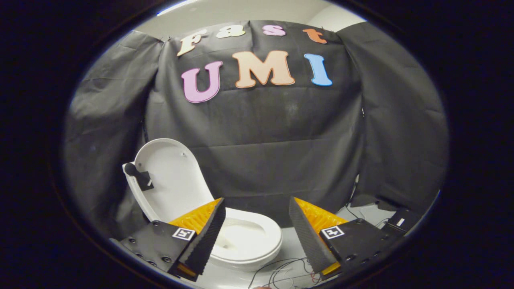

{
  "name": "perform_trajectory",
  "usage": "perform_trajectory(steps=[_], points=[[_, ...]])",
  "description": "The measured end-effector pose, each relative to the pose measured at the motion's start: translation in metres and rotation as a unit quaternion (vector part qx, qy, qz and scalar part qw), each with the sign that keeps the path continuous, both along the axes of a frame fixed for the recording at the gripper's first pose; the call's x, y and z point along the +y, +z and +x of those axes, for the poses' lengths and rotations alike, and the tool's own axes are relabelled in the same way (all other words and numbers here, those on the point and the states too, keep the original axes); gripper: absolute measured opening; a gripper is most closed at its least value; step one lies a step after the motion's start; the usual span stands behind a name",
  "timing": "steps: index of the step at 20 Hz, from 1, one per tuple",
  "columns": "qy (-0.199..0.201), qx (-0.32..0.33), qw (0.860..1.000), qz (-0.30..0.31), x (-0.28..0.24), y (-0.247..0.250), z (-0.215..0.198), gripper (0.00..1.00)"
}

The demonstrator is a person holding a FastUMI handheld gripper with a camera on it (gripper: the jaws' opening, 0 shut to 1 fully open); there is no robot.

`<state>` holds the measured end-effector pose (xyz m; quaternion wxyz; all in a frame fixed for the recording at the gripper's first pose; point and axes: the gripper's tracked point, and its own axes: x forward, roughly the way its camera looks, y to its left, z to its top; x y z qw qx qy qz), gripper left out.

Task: Open the toilet lid.

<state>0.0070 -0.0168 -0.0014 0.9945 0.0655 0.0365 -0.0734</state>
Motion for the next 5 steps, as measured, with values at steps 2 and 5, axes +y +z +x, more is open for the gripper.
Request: perform_trajectory(steps=[2, 5], points=[[0.003, 0.004, 1.0, -0.004, -0.0019, -0.0026, -0.0023, 0.98], [0.009, 0.005, 1.0, 0.003, -0.0029, -0.0022, -0.003, 0.98]])
